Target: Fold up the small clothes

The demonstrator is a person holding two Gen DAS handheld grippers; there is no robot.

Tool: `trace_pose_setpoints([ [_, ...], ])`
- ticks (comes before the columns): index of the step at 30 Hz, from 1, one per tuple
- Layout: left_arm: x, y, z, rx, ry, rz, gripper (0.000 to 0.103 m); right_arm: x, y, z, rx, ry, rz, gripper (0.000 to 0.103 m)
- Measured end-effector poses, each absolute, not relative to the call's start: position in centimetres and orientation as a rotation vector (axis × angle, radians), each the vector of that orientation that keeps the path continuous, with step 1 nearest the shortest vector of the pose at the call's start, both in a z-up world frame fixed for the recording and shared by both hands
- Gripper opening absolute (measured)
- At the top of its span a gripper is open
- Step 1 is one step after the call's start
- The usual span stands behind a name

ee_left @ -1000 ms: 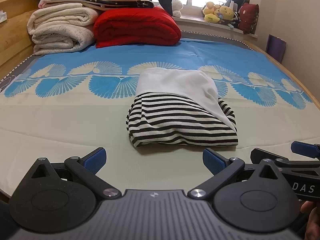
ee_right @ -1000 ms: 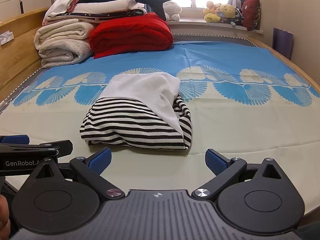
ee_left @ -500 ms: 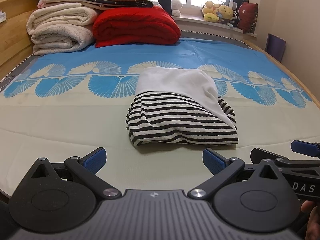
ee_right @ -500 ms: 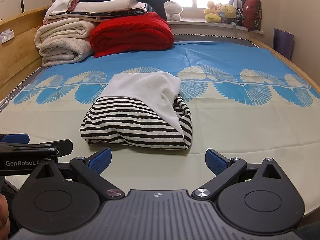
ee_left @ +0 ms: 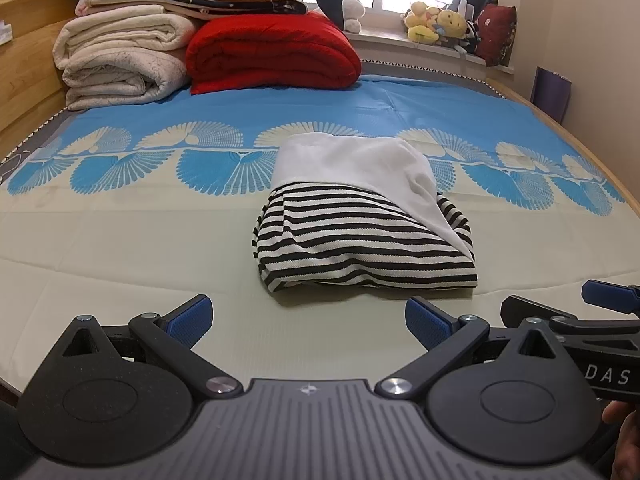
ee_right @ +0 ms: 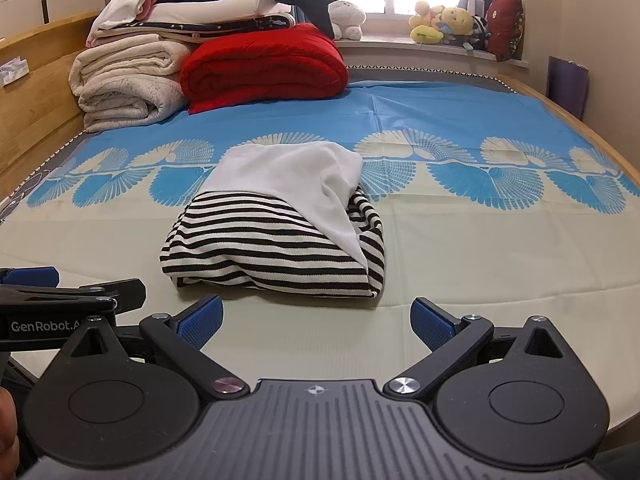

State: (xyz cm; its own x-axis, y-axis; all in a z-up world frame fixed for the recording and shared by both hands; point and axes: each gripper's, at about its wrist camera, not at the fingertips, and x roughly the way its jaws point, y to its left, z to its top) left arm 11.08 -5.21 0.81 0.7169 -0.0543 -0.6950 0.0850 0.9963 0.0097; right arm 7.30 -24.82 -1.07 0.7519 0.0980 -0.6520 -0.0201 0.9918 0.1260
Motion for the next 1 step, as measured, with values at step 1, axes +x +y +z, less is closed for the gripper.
trace_pose_setpoints([
  [1,11.11,-5.20,0.78,0.042,0.769,-0.076,0.102,7.29,-24.83,-1.08,0.113,0.717,0.066,0.099],
])
